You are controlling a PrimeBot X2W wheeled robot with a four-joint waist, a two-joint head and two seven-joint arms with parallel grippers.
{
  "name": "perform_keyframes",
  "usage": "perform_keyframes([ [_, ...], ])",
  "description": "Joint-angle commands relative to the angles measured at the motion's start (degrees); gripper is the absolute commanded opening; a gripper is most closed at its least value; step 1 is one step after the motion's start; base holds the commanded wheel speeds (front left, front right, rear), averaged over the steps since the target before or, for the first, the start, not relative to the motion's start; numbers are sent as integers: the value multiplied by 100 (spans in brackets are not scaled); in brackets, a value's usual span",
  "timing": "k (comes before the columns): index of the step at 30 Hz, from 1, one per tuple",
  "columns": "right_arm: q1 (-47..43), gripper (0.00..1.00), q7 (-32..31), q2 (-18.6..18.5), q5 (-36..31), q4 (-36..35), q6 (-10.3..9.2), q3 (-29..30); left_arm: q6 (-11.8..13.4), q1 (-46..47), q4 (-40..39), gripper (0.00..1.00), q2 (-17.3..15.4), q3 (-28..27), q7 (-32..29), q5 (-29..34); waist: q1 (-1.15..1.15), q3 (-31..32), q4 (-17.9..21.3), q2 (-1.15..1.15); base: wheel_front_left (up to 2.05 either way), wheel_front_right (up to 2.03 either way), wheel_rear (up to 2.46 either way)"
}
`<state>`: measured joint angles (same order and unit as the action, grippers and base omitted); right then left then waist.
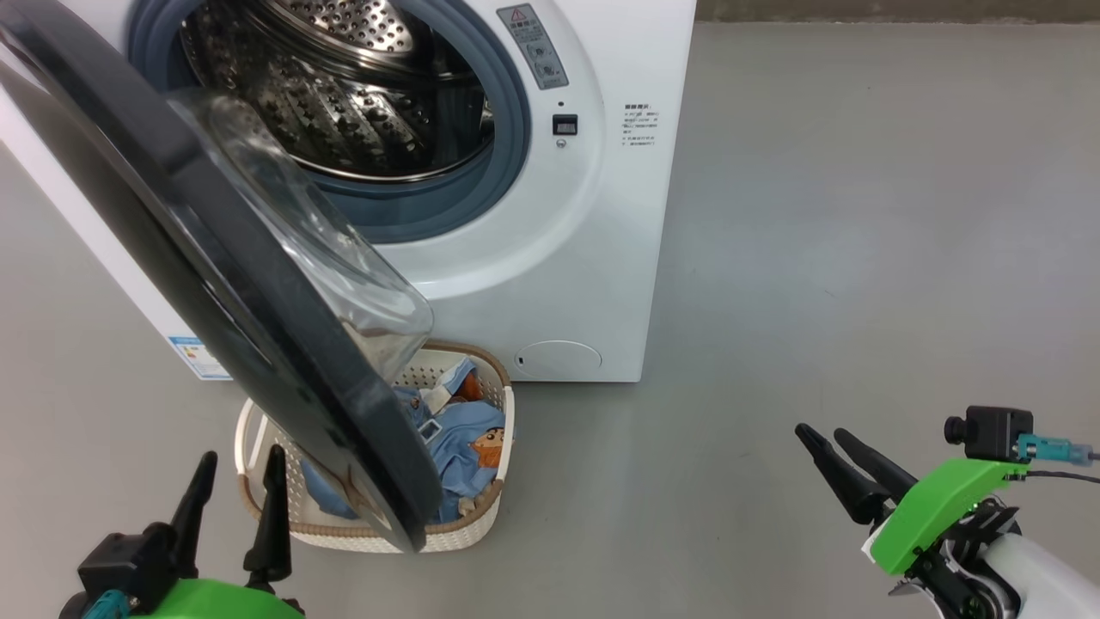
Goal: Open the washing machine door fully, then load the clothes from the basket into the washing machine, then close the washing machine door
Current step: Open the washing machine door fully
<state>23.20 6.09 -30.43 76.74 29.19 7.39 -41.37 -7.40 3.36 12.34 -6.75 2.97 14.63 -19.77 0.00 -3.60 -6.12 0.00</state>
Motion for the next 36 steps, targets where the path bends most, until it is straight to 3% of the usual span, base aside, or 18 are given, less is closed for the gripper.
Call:
perform_keyframes([
  [1,-29,100,142,-131,-106,-53,10,-80,-9,72,-144,100,-106,-213,37,56,0,-2,1,0,0,0,0],
  [12,106,100,878,-114,-715,345,10,-173,-9,78,-150,100,-87,-252,37,86,0,3,-39,0,0,0,0],
  [27,-672,100,890,475,-3242,-444,10,1960,-9,63,-162,100,-64,-277,37,107,0,48,-96,0,0,0,0],
  [36,-1146,100,890,908,-3685,-461,10,2529,-9,54,-143,100,-53,-256,37,105,0,90,-113,0,0,0,0],
])
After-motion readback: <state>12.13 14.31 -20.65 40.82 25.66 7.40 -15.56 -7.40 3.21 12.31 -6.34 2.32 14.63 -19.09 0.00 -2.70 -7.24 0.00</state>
